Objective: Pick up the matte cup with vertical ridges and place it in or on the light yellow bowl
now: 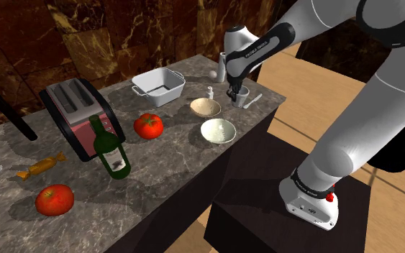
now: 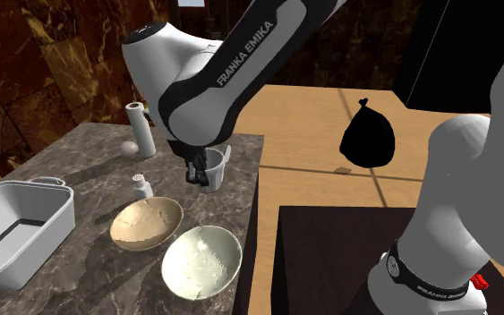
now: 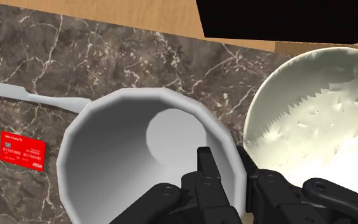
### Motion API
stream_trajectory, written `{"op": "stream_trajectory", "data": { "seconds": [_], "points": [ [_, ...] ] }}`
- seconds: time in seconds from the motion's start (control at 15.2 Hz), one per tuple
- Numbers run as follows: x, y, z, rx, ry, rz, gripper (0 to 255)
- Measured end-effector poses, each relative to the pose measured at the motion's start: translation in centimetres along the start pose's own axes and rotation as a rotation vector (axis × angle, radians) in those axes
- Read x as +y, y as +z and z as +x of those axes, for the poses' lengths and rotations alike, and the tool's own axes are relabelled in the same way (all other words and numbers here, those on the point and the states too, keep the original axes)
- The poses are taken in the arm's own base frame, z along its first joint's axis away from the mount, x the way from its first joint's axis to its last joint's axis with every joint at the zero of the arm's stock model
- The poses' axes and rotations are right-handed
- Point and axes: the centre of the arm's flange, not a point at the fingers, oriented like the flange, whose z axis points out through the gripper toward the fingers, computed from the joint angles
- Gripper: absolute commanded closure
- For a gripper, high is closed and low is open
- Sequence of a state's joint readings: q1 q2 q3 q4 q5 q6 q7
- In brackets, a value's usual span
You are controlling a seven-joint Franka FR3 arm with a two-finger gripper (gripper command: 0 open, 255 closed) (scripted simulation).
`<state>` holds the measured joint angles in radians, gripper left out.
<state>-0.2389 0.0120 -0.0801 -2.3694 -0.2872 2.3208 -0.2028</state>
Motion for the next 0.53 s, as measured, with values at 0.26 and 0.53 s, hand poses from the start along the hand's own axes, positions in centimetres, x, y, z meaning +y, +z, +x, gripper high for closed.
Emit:
{"op": "stream_trajectory", "data": {
  "seconds": [0.26, 0.53],
  "points": [
    [-5.2, -1.4, -0.2, 0.0, 0.0, 0.0, 255],
    [-10.2, -3.1, 0.8, 0.0, 0.0, 0.0, 255]
  ]
}}
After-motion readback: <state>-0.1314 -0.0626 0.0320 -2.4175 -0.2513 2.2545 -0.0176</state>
